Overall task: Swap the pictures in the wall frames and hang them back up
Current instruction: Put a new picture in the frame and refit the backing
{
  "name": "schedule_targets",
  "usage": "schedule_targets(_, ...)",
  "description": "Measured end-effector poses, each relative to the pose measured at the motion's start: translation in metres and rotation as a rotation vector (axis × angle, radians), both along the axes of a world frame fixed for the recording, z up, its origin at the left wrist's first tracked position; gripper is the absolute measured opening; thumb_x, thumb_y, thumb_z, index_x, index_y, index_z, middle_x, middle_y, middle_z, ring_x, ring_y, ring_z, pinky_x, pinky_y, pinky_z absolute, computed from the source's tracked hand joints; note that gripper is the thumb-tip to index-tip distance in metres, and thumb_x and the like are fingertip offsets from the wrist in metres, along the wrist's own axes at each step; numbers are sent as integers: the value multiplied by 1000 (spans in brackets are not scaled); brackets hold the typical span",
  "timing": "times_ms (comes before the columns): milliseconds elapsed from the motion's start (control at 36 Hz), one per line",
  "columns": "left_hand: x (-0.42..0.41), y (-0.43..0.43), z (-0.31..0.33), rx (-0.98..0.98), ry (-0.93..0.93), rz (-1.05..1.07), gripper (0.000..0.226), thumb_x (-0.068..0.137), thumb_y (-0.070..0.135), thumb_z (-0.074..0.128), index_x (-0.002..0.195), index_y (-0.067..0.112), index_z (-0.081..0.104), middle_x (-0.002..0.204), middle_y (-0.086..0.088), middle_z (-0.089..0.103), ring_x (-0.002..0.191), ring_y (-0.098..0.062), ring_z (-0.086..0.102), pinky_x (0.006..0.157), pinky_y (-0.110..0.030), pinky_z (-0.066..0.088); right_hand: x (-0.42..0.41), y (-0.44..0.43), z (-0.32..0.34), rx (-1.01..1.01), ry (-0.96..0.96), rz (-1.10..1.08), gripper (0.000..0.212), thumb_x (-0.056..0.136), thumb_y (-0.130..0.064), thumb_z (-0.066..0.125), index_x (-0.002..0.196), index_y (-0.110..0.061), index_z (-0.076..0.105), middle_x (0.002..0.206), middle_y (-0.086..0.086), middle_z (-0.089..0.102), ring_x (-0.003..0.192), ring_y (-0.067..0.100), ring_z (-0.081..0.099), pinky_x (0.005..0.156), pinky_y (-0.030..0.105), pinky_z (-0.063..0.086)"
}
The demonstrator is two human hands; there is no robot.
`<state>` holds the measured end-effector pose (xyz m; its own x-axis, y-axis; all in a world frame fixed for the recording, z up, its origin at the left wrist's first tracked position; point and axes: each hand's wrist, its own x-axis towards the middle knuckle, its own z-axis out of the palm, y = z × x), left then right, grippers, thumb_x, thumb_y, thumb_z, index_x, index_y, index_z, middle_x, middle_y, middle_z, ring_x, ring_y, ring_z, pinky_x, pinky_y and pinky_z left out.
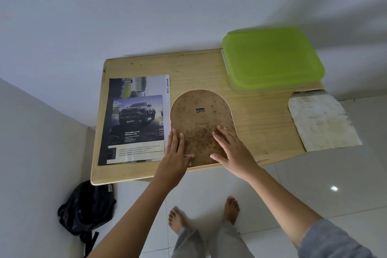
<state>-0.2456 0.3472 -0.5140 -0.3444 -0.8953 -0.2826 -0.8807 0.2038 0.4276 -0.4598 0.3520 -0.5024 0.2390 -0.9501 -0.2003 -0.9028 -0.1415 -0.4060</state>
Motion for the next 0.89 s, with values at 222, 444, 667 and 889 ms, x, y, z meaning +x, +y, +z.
schedule_targets(222,-6,6,-5,-38,79,88,75,81,65,-8,139,19,-20,147,0,-34,136,-13,-32,105,-21,-18,4,16,-2,-68,-143,-319,59,97,-27,42,147,-10,16,156,7,10,144,18,9,116,28,13)
schedule_targets(444,-10,8,-11,-83,57,108,82,80,67,-17,142,14,-16,148,-3,-31,138,-15,-31,105,-17,-22,28,5,1,-43,-306,-661,61,93,-23,50,144,-5,21,152,11,24,141,22,18,113,28,17)
schedule_targets(667,-10,10,-14,-105,99,137,79,82,66,-13,143,16,-13,151,-1,-27,139,-13,-28,106,-17,-18,-1,-9,10,16,-630,-743,43,87,-20,59,130,-16,51,125,1,58,118,17,53,102,32,43)
schedule_targets(889,-18,3,0,-112,194,297,75,87,62,14,149,19,3,156,5,-11,139,-7,-22,114,-38,10,-5,-19,30,-27,-916,-675,40,96,-16,45,136,-12,45,137,-1,50,126,5,45,95,2,34)
